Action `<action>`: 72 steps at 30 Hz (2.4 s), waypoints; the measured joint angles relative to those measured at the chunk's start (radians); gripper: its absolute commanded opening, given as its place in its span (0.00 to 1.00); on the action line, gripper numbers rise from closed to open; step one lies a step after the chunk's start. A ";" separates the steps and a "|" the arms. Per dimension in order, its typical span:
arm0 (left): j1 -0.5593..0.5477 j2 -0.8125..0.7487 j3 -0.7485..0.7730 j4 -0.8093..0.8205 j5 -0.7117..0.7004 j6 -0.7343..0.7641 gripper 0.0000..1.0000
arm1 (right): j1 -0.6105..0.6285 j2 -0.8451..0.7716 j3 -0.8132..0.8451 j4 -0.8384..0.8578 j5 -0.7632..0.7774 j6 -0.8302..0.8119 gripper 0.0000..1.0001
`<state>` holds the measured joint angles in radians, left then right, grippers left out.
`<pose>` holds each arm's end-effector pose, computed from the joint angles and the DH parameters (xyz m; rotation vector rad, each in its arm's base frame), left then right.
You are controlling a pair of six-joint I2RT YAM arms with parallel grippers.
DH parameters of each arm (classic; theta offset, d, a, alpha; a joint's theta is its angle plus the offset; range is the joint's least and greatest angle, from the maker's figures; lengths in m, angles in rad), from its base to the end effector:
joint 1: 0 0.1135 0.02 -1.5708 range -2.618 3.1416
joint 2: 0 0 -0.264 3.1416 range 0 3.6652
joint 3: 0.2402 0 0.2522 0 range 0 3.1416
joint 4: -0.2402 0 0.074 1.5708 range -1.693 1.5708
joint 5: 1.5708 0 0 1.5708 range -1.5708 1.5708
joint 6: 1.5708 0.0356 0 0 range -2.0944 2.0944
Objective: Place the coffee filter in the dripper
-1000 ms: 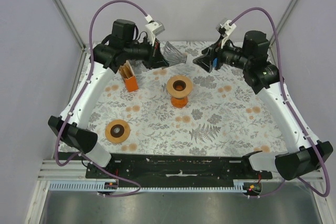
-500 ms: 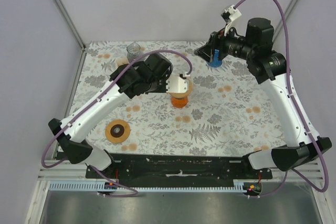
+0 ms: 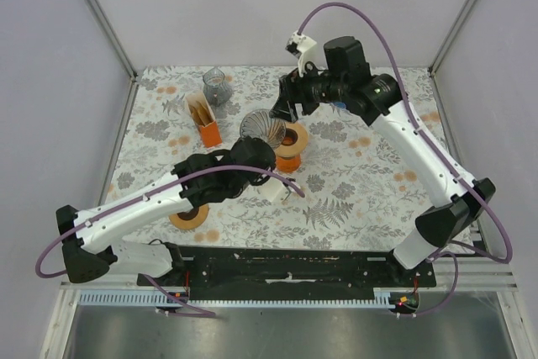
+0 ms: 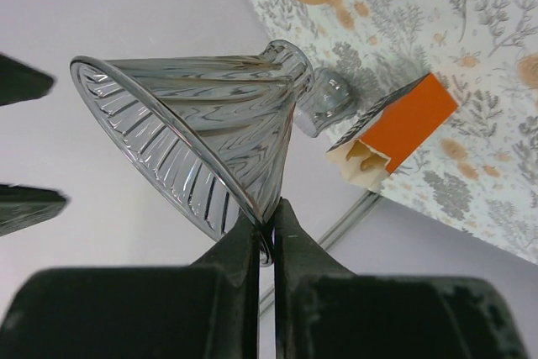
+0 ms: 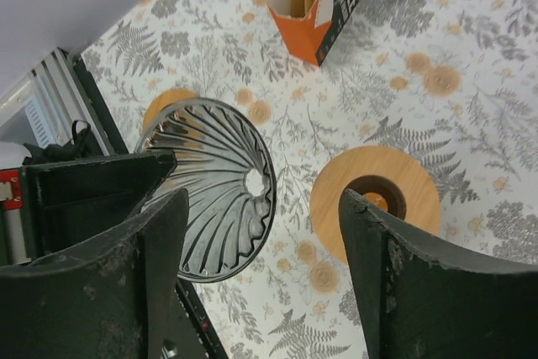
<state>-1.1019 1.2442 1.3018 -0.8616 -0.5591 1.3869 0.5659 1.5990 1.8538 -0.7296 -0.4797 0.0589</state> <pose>0.1292 -0.2133 0.3625 2.1327 1.0084 0.8001 0.2810 0.1979 0.4489 -0.8218 1.9347 0.8738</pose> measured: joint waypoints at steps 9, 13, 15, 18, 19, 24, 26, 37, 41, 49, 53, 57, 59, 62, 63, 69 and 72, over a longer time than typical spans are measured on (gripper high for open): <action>0.000 0.000 -0.020 0.118 -0.060 0.077 0.02 | 0.048 0.083 0.004 -0.094 0.006 -0.037 0.15; -0.020 0.002 -0.027 0.134 -0.052 0.094 0.03 | 0.046 0.096 0.011 -0.071 0.044 -0.009 0.00; -0.020 0.003 -0.028 0.135 -0.049 0.092 0.28 | 0.044 0.096 0.013 -0.075 0.051 -0.006 0.00; -0.017 0.008 -0.012 0.128 -0.043 0.043 0.61 | 0.030 0.096 0.014 -0.082 0.042 -0.016 0.00; -0.015 0.013 0.010 0.110 -0.038 0.013 0.65 | 0.015 0.096 0.014 -0.092 0.032 -0.019 0.00; 0.005 0.085 0.301 -0.048 0.088 -0.229 0.69 | -0.093 0.097 0.008 -0.117 0.022 -0.026 0.00; 0.027 0.119 0.441 -0.100 0.168 -0.344 0.69 | -0.136 0.097 0.001 -0.119 0.018 -0.026 0.00; 0.426 0.423 0.838 -0.282 0.565 -1.089 0.76 | -0.175 0.150 -0.011 -0.155 -0.034 -0.025 0.00; 0.512 0.477 0.826 -0.281 0.678 -1.280 0.76 | -0.175 0.194 -0.011 -0.185 -0.049 -0.024 0.00; 0.596 0.438 0.549 -0.081 0.871 -1.513 0.72 | -0.175 0.231 -0.011 -0.210 -0.057 -0.022 0.00; 0.595 0.438 0.461 -0.013 0.908 -1.561 0.66 | -0.175 0.244 -0.005 -0.215 -0.066 -0.021 0.00; 0.594 0.440 0.442 0.050 0.911 -1.593 0.58 | -0.174 0.262 0.000 -0.215 -0.066 -0.021 0.00; 0.594 0.445 0.442 0.080 0.912 -1.607 0.52 | -0.172 0.273 0.000 -0.216 -0.066 -0.021 0.00; 0.594 0.458 0.436 0.109 0.919 -1.625 0.47 | -0.171 0.290 0.006 -0.216 -0.067 -0.021 0.00; 0.594 0.464 0.433 0.116 0.919 -1.629 0.46 | -0.171 0.297 0.010 -0.218 -0.067 -0.021 0.00; 0.594 0.498 0.399 0.131 0.919 -1.640 0.43 | -0.170 0.320 0.021 -0.223 -0.069 -0.021 0.00; 0.594 0.511 0.386 0.132 0.920 -1.641 0.39 | -0.170 0.329 0.028 -0.223 -0.070 -0.022 0.00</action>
<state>-0.5079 1.7550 1.6875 -0.7296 0.3607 -0.2543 0.3958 1.9282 1.8816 -0.9524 -0.5495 0.0372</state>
